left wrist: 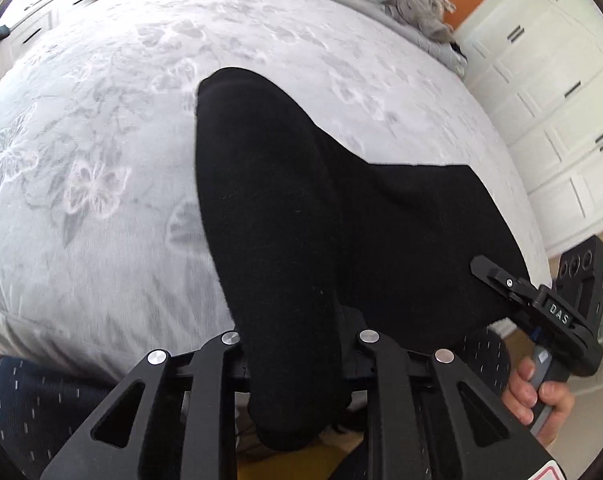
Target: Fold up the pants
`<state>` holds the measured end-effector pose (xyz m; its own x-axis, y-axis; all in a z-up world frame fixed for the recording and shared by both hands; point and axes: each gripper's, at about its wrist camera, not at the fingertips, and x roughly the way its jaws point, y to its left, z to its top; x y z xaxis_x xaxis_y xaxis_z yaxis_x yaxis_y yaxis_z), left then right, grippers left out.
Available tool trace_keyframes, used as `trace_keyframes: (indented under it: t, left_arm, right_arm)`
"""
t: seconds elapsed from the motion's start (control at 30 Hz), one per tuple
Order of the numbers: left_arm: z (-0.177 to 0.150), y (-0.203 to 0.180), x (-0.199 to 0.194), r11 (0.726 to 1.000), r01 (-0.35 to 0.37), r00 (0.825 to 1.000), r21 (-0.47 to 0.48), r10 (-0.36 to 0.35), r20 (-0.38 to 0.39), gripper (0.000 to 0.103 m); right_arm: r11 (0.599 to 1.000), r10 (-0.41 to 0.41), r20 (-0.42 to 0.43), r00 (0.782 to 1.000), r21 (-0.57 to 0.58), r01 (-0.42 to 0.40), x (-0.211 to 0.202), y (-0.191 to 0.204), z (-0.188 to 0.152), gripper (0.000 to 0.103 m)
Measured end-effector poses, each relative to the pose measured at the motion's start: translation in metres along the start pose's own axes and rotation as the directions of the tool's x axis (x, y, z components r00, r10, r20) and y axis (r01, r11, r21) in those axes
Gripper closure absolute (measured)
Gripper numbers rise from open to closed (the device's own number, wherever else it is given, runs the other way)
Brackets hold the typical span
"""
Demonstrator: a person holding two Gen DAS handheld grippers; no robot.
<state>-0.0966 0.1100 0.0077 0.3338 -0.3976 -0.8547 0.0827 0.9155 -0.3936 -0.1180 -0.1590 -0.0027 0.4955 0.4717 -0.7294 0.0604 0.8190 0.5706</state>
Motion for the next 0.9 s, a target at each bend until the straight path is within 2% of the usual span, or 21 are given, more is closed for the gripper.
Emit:
trace_keyframes:
  t: [0.07, 0.13, 0.17, 0.27, 0.43, 0.57, 0.6, 0.67, 0.73, 0.8, 0.9]
  left_arm:
    - [-0.01, 0.002, 0.014, 0.998, -0.059, 0.998, 0.006, 0.059, -0.02, 0.077]
    - [-0.016, 0.006, 0.029, 0.994, -0.109, 0.993, -0.016, 0.108, -0.04, 0.055]
    - [-0.017, 0.01, 0.035, 0.993, -0.113, 0.993, -0.04, 0.111, -0.046, 0.052]
    - [-0.018, 0.017, 0.04, 0.989, -0.13, 0.991, -0.076, 0.128, -0.034, 0.029]
    - [-0.013, 0.02, 0.049, 0.987, -0.148, 0.989, -0.064, 0.146, -0.031, 0.015]
    - [-0.005, 0.018, 0.058, 0.986, -0.142, 0.99, -0.084, 0.139, -0.04, 0.008]
    - [-0.005, 0.017, 0.058, 0.987, -0.138, 0.99, -0.081, 0.136, -0.038, 0.011]
    - [0.0, 0.012, 0.059, 0.993, -0.099, 0.994, -0.058, 0.097, -0.044, 0.029]
    - [0.002, 0.007, 0.053, 0.995, -0.085, 0.996, -0.047, 0.083, -0.046, 0.047]
    - [0.003, 0.0, 0.045, 0.996, -0.085, 0.996, -0.021, 0.085, -0.036, 0.067]
    - [0.003, -0.012, 0.029, 0.996, -0.086, 0.996, 0.016, 0.086, -0.007, 0.08]
  right_arm:
    - [0.999, -0.017, -0.034, 0.999, 0.05, 0.018, 0.013, -0.017, -0.007, 0.063]
    - [0.995, 0.007, -0.026, 1.0, 0.098, -0.005, 0.018, -0.028, -0.011, 0.056]
    - [0.994, 0.015, -0.024, 1.0, 0.107, -0.012, 0.019, -0.03, -0.01, 0.054]
    - [0.994, 0.011, -0.024, 1.0, 0.112, -0.009, 0.021, -0.032, -0.011, 0.048]
    - [0.994, 0.003, -0.037, 0.999, 0.112, 0.001, 0.028, -0.029, -0.009, 0.035]
    - [0.995, -0.015, -0.038, 0.999, 0.1, 0.019, 0.034, -0.023, -0.008, 0.027]
    - [0.995, -0.03, -0.038, 0.999, 0.091, 0.033, 0.035, -0.021, -0.008, 0.027]
    - [0.996, -0.051, -0.034, 0.998, 0.077, 0.053, 0.03, -0.018, -0.012, 0.034]
    - [0.995, -0.051, -0.024, 0.998, 0.079, 0.053, 0.025, -0.017, -0.014, 0.053]
    - [0.996, -0.047, -0.014, 0.999, 0.072, 0.047, 0.018, -0.012, -0.014, 0.062]
    - [0.998, -0.05, 0.012, 0.999, 0.038, 0.049, 0.008, 0.003, -0.013, 0.066]
